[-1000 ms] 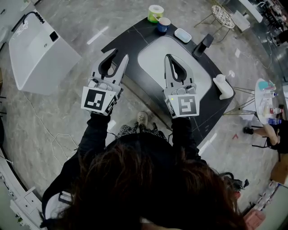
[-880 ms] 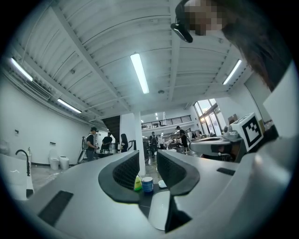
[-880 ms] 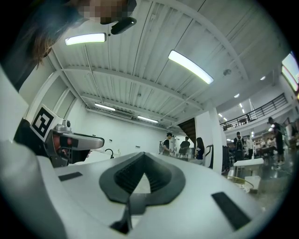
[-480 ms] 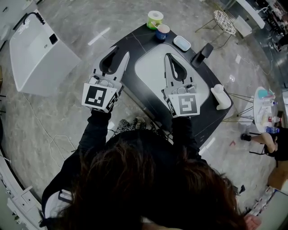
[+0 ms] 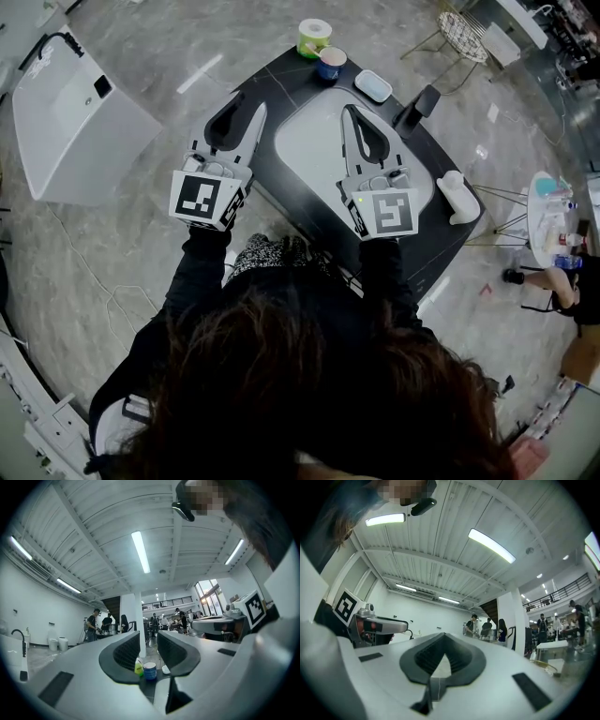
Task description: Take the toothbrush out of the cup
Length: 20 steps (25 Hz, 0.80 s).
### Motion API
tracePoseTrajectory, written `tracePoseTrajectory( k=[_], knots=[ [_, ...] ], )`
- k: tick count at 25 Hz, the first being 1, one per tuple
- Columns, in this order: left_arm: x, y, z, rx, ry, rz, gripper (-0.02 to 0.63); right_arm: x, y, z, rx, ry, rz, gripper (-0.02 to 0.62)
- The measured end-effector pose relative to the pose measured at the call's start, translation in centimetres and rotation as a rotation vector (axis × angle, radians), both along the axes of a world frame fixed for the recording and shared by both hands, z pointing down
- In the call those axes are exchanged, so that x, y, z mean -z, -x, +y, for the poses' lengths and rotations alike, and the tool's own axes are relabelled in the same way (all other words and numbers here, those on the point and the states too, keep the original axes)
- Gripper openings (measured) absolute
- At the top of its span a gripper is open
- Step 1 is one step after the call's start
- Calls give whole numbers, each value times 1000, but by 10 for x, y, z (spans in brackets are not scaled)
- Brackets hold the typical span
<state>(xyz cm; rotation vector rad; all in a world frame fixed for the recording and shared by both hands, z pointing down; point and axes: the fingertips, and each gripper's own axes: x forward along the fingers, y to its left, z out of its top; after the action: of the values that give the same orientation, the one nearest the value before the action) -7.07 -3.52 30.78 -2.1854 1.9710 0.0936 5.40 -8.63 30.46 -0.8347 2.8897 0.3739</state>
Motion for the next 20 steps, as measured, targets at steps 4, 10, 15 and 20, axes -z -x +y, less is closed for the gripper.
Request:
tracePoseTrajectory(
  k=[4,10,15,20],
  knots=[
    [-5,0,-10,-22,11,-4,112,-4,-1,-5,-18,5,6,3],
    [-7,6,-41,-84,14,-7,112,-7,3,-25,-77,19,21,3],
    [-8,16,-71,-151,29,2,112,-7,11,-49,-166,61,52,3],
    [-14,26,-100,-222,62,16,112,-7,27,-68,-206,85,57,3]
  ],
)
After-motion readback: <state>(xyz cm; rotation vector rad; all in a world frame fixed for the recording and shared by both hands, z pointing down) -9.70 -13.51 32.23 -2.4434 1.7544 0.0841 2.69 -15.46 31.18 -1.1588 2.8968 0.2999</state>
